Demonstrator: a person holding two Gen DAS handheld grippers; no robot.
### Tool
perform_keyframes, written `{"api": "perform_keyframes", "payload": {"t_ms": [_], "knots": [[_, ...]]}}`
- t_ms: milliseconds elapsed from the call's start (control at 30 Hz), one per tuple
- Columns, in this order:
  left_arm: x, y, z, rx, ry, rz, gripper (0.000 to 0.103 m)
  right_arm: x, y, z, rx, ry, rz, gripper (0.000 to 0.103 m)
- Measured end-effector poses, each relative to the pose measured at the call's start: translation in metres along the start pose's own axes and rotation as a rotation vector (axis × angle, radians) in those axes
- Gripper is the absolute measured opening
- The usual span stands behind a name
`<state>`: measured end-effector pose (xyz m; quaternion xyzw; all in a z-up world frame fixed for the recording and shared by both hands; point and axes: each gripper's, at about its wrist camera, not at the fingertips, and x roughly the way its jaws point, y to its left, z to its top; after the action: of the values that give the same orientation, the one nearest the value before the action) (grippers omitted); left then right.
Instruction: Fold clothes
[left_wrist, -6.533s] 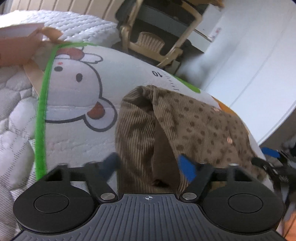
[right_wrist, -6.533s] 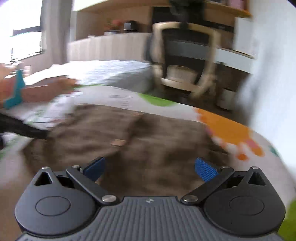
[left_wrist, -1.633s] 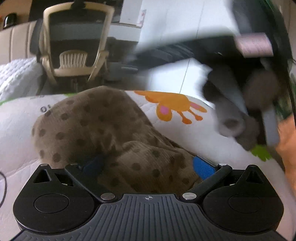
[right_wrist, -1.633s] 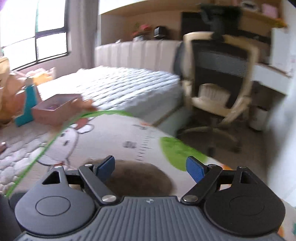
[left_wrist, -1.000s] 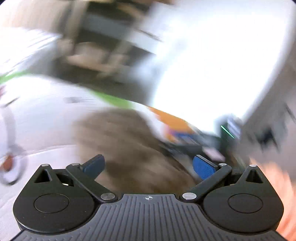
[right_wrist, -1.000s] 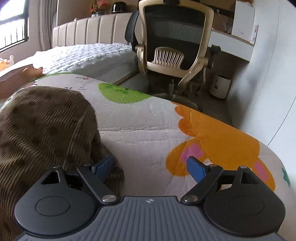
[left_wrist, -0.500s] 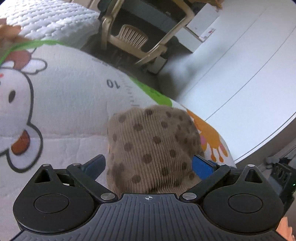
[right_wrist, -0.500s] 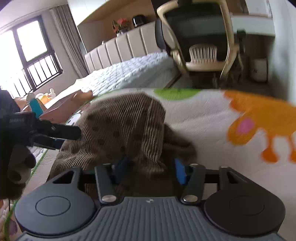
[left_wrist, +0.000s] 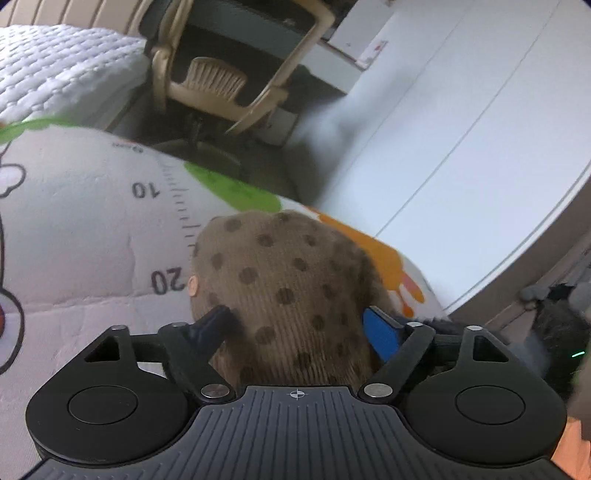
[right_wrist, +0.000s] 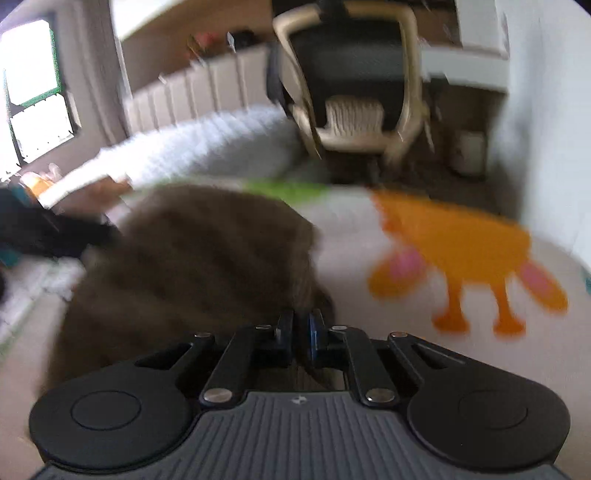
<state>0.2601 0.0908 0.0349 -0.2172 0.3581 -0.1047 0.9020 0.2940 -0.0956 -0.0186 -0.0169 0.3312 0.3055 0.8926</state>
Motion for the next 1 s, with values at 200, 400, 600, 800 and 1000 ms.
{"api": "perform_keyframes", "payload": {"t_ms": [200, 400, 600, 800, 1000], "knots": [[-0.009, 0.011, 0.017, 0.056, -0.084, 0.08, 0.09, 0.002, -0.001, -0.003, -0.054, 0.017, -0.052, 0.008], [0.051, 0.019, 0.012, 0.083, 0.079, 0.167, 0.092, -0.044, 0.015, 0.019, -0.095, -0.13, 0.08, 0.04], [0.076, 0.017, 0.015, 0.119, 0.115, 0.188, 0.098, -0.023, 0.058, -0.014, -0.229, 0.028, 0.246, 0.062], [0.062, 0.004, 0.009, 0.199, 0.084, 0.221, 0.098, -0.015, 0.053, -0.025, -0.232, 0.041, 0.22, 0.064], [0.031, 0.004, -0.001, 0.184, 0.036, 0.152, 0.097, -0.019, 0.044, -0.031, -0.231, 0.039, 0.228, 0.066]]}}
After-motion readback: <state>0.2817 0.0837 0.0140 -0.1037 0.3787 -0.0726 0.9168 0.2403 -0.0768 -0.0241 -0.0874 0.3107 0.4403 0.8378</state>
